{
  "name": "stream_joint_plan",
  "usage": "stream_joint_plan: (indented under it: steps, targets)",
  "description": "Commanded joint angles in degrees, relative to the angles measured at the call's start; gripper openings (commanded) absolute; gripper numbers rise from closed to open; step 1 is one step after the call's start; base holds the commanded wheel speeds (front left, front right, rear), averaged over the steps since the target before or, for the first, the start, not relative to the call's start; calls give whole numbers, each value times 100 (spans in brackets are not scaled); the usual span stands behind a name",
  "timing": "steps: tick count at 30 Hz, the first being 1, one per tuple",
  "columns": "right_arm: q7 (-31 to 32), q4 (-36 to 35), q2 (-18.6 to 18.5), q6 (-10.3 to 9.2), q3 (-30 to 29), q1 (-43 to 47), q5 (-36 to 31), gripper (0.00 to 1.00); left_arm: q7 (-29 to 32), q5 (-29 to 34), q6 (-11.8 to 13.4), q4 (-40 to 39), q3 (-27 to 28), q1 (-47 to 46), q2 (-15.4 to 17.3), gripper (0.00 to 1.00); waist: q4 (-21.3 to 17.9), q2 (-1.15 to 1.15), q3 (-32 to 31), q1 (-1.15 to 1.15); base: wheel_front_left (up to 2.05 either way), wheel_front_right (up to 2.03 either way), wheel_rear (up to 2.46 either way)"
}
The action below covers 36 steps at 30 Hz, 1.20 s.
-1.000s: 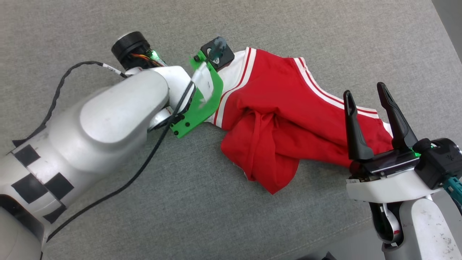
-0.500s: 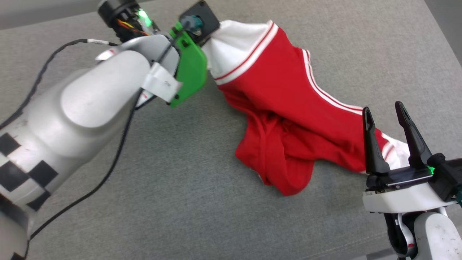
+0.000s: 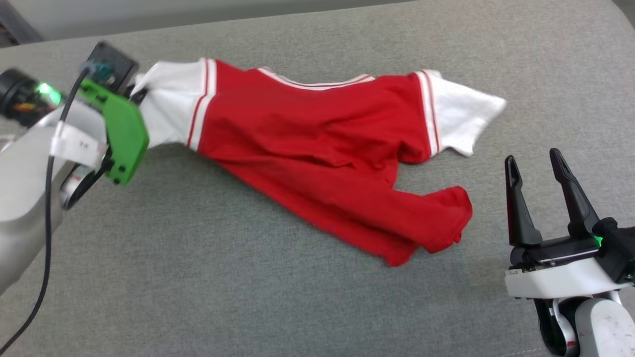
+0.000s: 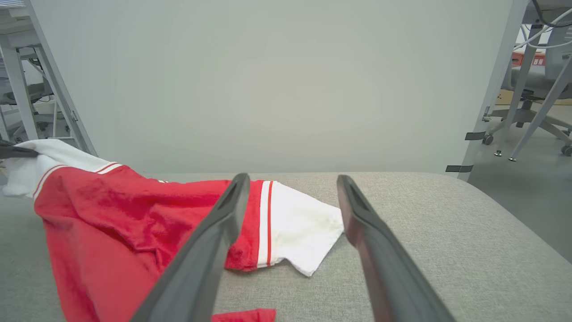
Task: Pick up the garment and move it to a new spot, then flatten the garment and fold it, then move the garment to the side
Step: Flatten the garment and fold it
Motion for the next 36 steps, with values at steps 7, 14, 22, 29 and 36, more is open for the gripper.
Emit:
stream_joint_plan:
  steps: [7,14,22,29,36]
  targets:
    - [-34,57,-47,-4,19,-1,21,100,-111,-491,136,467,74,751,155,0,19,0,137,0,0,0,0]
    - [-34,103,-89,-4,-25,-19,10,100,16,-883,59,1053,56,1228,-24,0,-7,0,211,0,0,0,0]
    - [-34,169,-124,-4,-70,11,40,100,-995,-914,332,1568,299,1325,-456,100,55,0,8,0,0,0,0]
    - [-34,195,-312,-4,-180,-29,44,100,-2313,-722,1028,1521,647,1676,-802,100,216,0,-313,0,0,0,0]
    - [87,116,-822,-4,-169,-503,33,100,-2381,365,2135,-191,2146,2367,-767,100,425,0,-447,0,0,0,0]
